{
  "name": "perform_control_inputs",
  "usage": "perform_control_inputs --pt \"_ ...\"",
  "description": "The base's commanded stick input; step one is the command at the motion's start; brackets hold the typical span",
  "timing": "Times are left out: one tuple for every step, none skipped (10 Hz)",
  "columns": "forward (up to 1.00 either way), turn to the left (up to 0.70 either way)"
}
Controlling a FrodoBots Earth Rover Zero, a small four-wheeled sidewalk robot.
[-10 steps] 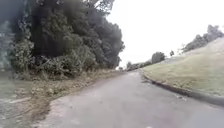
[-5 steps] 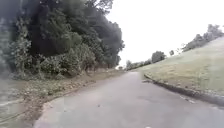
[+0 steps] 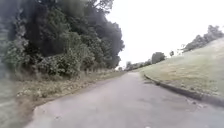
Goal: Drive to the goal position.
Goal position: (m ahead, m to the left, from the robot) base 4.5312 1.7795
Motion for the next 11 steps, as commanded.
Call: perform_control_inputs --pt "0.45 0.0" --pt "0.45 0.0" --pt "0.45 0.0" --pt "0.45 0.0" --pt "0.45 0.0" --pt "0.45 0.0" --pt "0.45 0.0" --pt "0.45 0.0" --pt "0.45 0.0" --pt "0.45 0.0" --pt "0.45 -0.09"
